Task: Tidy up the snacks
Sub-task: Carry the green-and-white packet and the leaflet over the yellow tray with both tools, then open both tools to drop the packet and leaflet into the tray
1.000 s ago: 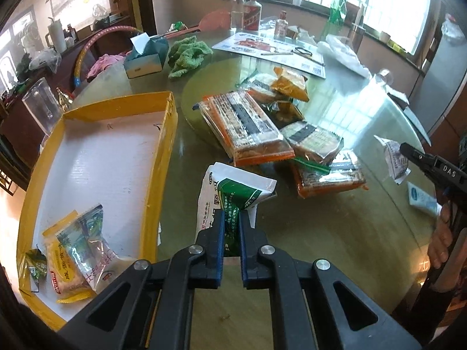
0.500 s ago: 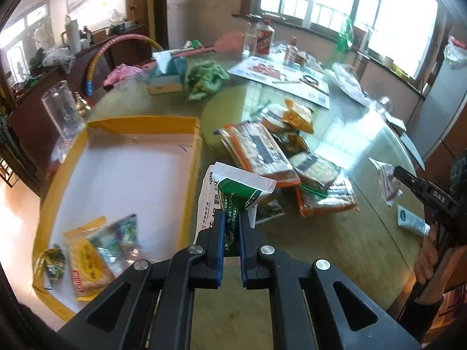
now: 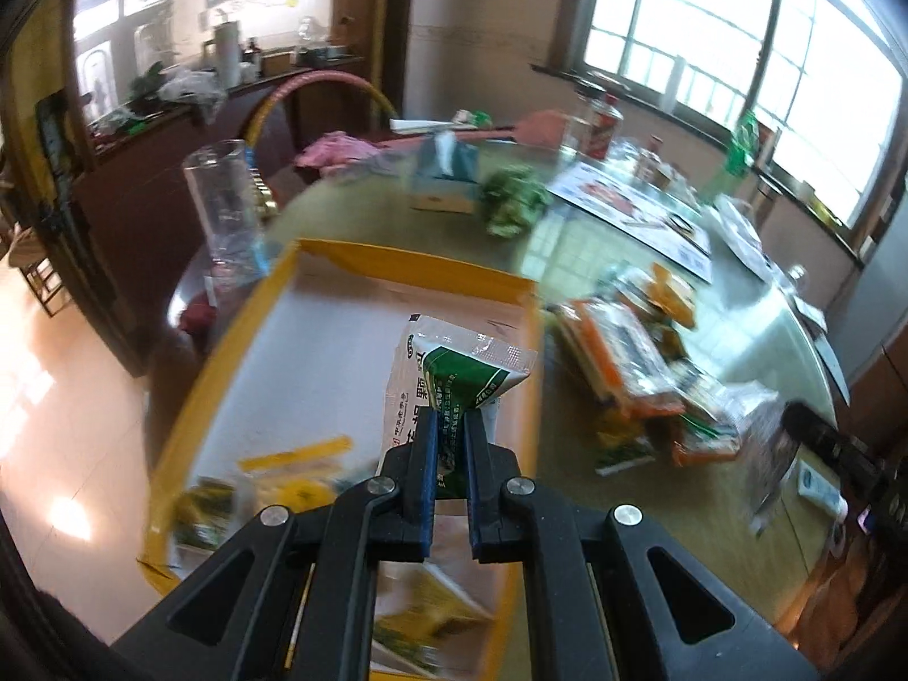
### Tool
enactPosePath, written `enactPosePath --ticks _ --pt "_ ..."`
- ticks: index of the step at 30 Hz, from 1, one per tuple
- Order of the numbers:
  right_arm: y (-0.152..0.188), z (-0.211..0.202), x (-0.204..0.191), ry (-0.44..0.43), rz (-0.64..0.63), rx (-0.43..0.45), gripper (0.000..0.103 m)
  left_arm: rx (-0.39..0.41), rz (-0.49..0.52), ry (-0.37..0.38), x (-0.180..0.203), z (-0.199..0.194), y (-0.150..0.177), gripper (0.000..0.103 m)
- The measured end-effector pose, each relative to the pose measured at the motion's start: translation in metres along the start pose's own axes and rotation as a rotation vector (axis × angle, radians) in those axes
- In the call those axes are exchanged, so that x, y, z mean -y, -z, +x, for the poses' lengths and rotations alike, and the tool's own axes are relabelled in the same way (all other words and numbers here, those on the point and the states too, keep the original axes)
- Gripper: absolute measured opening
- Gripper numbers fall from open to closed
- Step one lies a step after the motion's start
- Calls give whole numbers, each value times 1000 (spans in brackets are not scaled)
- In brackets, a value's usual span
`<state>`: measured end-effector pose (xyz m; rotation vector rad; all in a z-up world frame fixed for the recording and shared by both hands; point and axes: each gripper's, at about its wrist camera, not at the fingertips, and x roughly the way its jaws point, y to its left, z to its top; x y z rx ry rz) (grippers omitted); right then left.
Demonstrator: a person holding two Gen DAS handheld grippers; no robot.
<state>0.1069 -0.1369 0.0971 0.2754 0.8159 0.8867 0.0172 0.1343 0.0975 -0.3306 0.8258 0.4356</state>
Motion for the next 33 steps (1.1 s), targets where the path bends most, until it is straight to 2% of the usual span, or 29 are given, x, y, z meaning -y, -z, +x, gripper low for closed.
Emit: enactPosePath --ticks 4,10,14,17,22,23,24,25,26,27,29,33 --pt "1 51 -37 -32 -24 -73 2 -13 -50 -42 -31 16 -7 6" --pt "4 116 -63 0 -21 -157 2 -53 -118 -103 -76 49 -13 6" --pt "9 142 -69 19 -11 -193 3 -63 -138 -112 -85 63 -18 6" --pt "12 159 -73 84 -23 -213 3 -74 -117 -138 -85 76 -20 7" --pt "19 168 -73 81 -15 -245 5 -133 -114 -153 -89 96 -16 10" --pt "19 168 -73 86 -17 -245 10 -141 -113 -153 -89 98 -15 16" --pt "20 167 -72 82 -16 -248 14 -152 -111 -156 -89 98 -14 30" --pt "20 166 -71 68 -11 -252 26 -155 -105 -159 -88 98 -13 39" --pt "19 162 -71 48 -5 -258 43 -145 -99 -161 -85 94 -13 54" --pt "18 155 -70 23 -2 -254 50 -130 -97 -166 -84 90 -13 59" --pt "13 133 -69 -14 -7 -214 65 -79 -91 -175 -75 75 -12 60" --pt "-2 75 -44 -23 -5 -128 78 3 -70 -147 -47 42 -10 73"
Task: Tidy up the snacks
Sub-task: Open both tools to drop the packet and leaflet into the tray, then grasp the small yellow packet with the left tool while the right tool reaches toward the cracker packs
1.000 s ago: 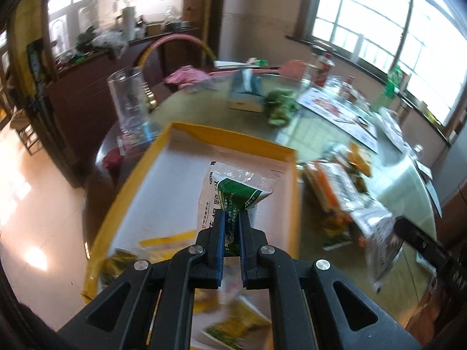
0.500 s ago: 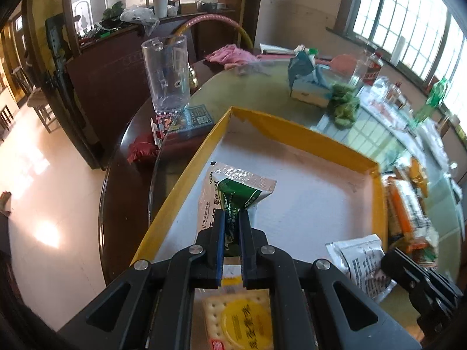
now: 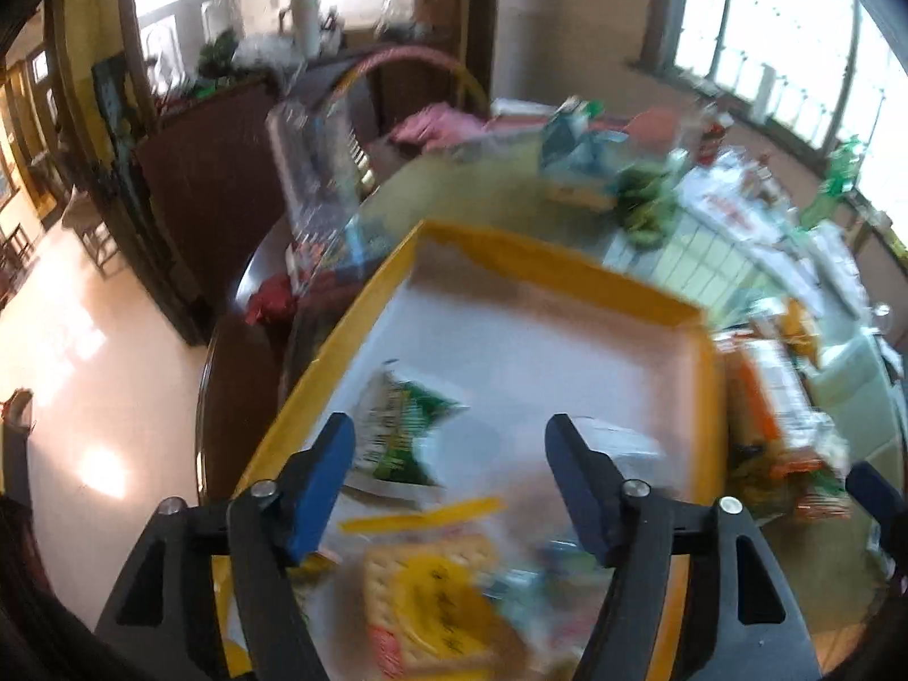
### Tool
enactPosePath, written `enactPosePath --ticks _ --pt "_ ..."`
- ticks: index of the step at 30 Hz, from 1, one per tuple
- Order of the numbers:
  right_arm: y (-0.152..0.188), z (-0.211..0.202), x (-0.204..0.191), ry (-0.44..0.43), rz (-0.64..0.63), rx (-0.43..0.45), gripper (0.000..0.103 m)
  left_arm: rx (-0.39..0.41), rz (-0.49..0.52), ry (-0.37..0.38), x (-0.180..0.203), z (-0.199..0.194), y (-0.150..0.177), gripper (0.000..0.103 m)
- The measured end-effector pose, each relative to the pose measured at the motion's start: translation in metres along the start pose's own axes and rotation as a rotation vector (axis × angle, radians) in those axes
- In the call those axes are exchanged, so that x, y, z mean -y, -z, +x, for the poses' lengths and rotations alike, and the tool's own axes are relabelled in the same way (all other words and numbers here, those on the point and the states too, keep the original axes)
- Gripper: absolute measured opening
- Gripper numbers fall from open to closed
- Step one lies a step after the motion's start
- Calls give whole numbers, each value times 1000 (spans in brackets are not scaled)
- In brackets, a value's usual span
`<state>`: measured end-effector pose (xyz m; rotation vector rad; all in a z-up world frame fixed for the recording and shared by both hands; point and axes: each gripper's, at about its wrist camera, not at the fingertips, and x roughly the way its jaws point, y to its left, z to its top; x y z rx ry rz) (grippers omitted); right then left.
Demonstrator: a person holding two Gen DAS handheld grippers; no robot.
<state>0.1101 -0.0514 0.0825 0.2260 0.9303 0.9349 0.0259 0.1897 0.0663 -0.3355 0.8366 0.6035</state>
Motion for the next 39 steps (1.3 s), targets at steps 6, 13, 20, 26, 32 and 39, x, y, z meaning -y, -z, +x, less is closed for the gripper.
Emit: enactPosePath --ticks 6,13,20,26,32,39 --pt "-7 -60 83 133 52 40 82 27 96 137 65 -34 18 80" --pt "-2 -75 167 133 201 59 82 -82 267 210 147 -10 42 80" --pt "2 -75 190 198 276 81 82 -177 335 175 190 33 55 80" --pt "4 -74 205 202 323 64 82 -194 281 162 195 51 57 78" --pt "9 -75 212 202 340 63 82 -200 245 168 192 63 57 59" --pt "10 -68 214 200 339 37 82 -209 317 178 193 50 69 41"
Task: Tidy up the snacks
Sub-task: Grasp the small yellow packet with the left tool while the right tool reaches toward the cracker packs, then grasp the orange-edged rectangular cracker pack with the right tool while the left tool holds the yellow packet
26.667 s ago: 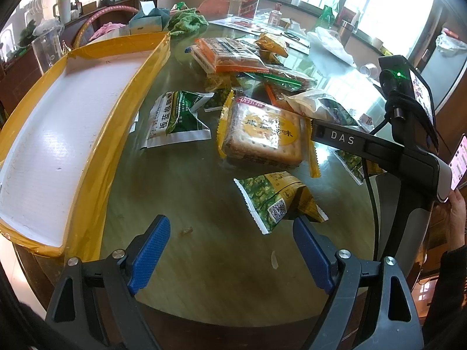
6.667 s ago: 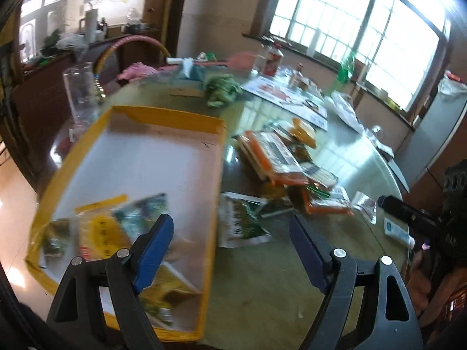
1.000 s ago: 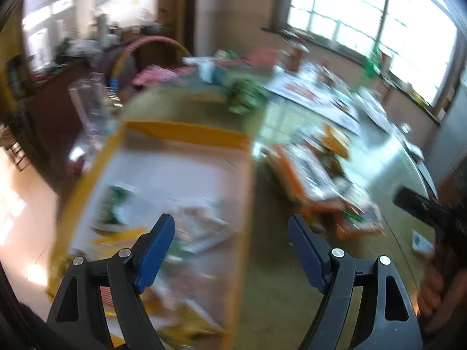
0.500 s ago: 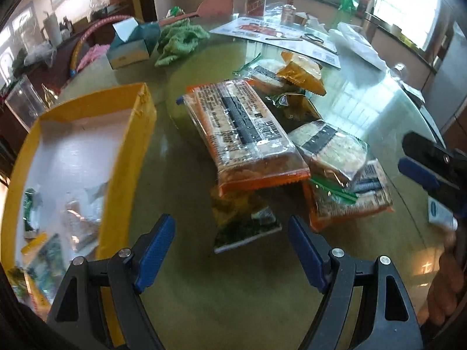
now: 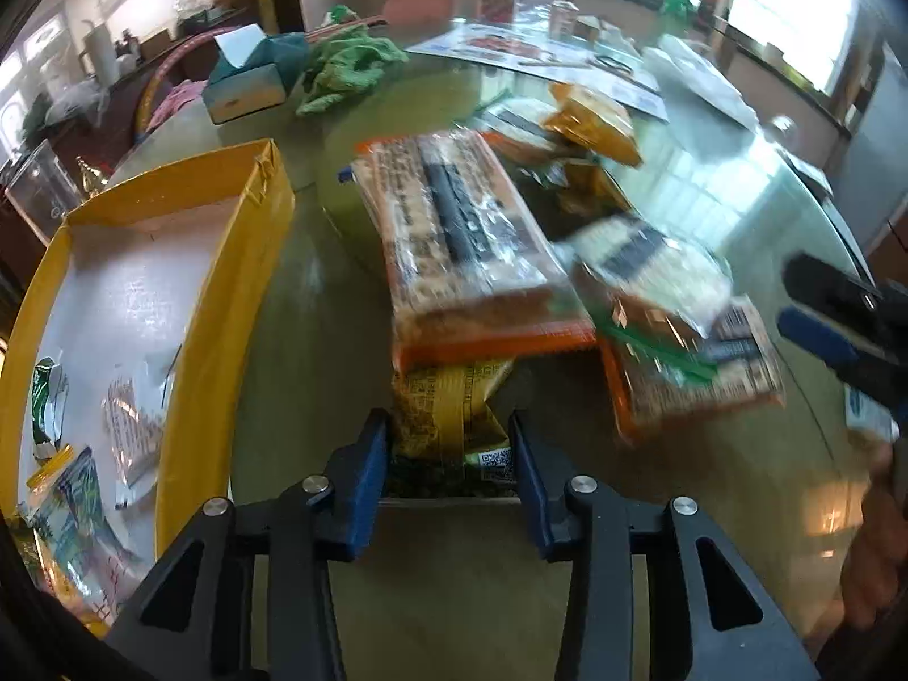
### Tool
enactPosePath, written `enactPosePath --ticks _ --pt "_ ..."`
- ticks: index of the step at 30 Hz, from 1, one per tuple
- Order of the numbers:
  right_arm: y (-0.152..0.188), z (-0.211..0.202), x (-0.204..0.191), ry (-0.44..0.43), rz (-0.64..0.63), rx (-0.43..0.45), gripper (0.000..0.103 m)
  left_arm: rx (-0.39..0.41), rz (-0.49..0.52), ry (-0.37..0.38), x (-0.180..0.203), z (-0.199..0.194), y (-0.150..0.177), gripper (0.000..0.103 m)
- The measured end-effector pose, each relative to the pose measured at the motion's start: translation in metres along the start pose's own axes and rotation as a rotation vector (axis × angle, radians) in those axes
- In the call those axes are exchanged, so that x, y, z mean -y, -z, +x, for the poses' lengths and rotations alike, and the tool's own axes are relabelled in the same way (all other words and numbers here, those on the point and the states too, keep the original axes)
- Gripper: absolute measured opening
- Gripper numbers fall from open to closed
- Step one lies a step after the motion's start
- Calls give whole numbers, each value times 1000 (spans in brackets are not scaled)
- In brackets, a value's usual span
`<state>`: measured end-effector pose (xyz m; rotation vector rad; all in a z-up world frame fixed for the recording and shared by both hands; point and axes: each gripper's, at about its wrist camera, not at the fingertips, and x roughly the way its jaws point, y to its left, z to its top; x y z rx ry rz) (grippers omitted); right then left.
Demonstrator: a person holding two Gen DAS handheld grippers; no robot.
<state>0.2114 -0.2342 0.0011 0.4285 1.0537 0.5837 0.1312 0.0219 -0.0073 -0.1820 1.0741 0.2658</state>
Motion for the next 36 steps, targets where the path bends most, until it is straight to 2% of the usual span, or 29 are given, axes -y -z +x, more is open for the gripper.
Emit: enactPosePath --ticks 5,10,13,18,22,26,30,32,36 --pt "1 0 -1 2 -14 -7 82 -34 29 35 4 -13 21 41" --pt "2 1 -3 13 -36 -20 82 -55 64 29 9 -20 35 41" --pt "-1 0 -4 -11 -53 -27 82 -55 75 29 11 -23 41 41" --pt "-13 21 -2 -11 -49 -118 82 -52 70 48 8 -26 49 41" --pt "-22 37 -8 25 -124 -146 85 -64 57 67 5 -30 54 41" --pt "-2 25 -7 -10 -169 -180 85 -67 58 74 3 -32 58 41" --pt "38 6 -23 -27 -306 -243 85 -63 54 76 0 -31 58 41" --pt "40 -1 -27 -5 -310 -198 85 -62 48 76 0 -31 59 41" --pt "17 8 -23 -17 -244 -153 85 -67 49 83 3 -34 64 41"
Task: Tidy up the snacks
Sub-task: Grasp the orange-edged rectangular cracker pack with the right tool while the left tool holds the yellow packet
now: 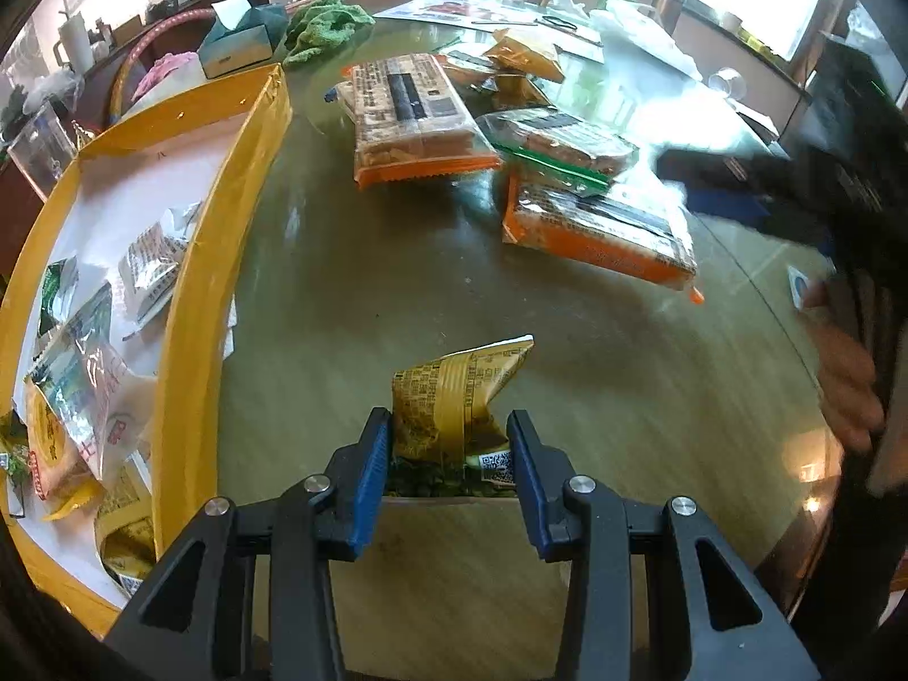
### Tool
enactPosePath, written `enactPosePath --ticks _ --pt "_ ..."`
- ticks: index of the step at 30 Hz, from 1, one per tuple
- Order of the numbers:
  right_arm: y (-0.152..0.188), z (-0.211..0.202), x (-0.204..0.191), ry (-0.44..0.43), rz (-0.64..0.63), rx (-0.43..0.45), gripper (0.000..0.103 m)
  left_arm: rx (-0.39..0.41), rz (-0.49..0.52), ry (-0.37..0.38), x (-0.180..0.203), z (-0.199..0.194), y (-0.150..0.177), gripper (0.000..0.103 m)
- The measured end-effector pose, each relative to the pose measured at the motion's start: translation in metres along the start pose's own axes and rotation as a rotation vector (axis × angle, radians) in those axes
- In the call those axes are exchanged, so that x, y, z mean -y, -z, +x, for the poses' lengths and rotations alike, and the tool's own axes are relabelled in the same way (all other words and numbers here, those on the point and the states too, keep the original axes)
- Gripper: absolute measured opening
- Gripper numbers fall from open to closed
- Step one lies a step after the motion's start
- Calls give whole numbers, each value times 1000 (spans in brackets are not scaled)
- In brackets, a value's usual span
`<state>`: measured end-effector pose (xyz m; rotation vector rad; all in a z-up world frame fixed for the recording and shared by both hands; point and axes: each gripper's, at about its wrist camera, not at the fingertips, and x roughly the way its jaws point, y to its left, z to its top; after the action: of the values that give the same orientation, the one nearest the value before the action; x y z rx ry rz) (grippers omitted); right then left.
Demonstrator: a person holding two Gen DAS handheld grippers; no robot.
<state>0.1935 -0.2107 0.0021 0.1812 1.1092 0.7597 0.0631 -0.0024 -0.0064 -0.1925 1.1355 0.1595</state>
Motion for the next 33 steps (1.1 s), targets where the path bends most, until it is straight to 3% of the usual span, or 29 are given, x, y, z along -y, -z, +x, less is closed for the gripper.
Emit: enactPosePath --ticks 4,8,16,22,28,33 --pt "-11 20 4 -59 36 -15 85 1 -5 0 -1 -2 5 41" --pt "9 24 -15 -60 -12 -32 85 2 -12 -1 -4 -4 6 41" --pt "36 40 -71 159 -177 -31 85 1 -18 -10 -11 -8 12 41" --pt "51 37 -83 288 -240 -20 59 2 -22 -8 -16 -13 21 41" --pt "69 21 -81 269 -190 -27 55 1 -34 0 -17 -15 24 41" --pt "81 8 -74 124 -99 -37 55 10 -57 32 -18 -17 27 40"
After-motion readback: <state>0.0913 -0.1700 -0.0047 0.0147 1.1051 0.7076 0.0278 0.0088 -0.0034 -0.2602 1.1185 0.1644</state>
